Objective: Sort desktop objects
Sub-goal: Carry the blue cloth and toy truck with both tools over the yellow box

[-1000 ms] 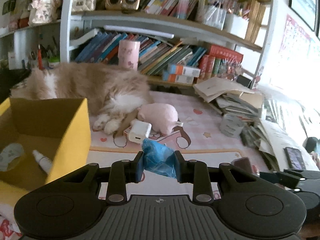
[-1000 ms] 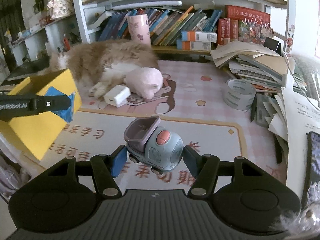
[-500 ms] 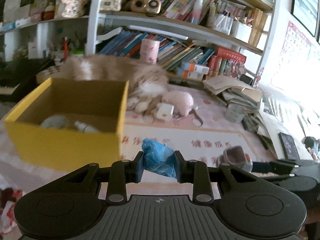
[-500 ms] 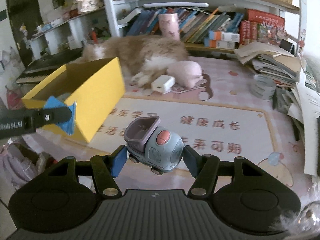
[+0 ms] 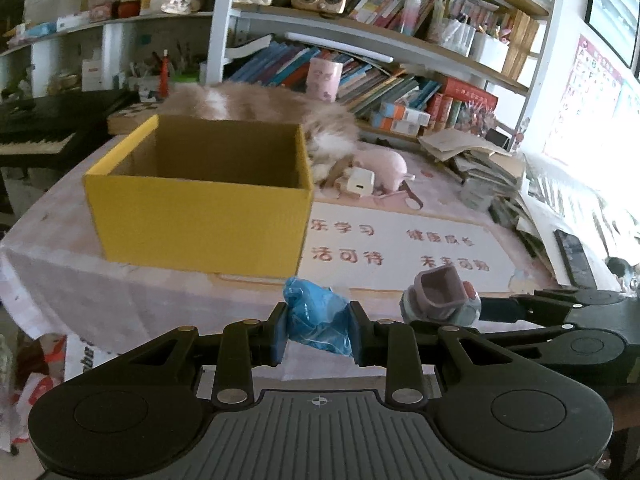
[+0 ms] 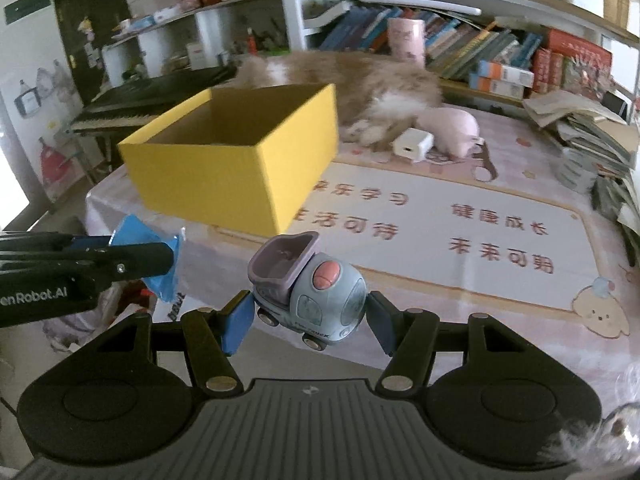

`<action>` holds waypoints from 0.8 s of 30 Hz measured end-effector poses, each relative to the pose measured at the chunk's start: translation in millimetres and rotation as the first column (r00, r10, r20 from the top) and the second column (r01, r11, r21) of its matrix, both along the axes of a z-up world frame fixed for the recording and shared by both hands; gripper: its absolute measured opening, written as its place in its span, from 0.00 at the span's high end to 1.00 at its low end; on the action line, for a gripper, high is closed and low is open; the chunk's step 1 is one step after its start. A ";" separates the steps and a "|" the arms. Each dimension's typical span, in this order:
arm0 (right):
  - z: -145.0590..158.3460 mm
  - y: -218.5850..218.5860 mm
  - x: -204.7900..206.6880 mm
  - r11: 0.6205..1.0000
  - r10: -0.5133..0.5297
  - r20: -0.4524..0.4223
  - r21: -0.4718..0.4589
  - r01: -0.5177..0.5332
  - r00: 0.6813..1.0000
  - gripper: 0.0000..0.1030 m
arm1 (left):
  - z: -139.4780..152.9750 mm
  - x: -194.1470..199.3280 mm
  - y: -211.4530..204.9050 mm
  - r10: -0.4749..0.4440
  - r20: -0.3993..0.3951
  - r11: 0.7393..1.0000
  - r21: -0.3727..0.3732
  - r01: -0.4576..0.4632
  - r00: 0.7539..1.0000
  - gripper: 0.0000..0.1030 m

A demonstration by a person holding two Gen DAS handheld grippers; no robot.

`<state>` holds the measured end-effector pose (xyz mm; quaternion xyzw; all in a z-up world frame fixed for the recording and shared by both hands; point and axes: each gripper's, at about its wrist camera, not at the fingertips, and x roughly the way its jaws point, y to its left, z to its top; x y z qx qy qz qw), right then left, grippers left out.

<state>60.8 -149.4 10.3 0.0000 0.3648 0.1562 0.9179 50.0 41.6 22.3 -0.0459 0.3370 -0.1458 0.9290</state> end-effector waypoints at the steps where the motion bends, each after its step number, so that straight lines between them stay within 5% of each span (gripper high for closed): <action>1: 0.1 4.9 -3.3 1.000 0.007 0.002 -0.003 -0.007 1.000 0.43 | 0.5 -2.7 4.0 0.004 0.003 1.000 0.000 -0.004 1.000 0.72; 24: -1.4 85.5 -24.3 0.990 0.140 0.001 -0.036 -0.140 0.990 0.43 | -4.4 -32.4 68.8 0.068 -0.003 0.998 0.002 -0.068 0.998 0.72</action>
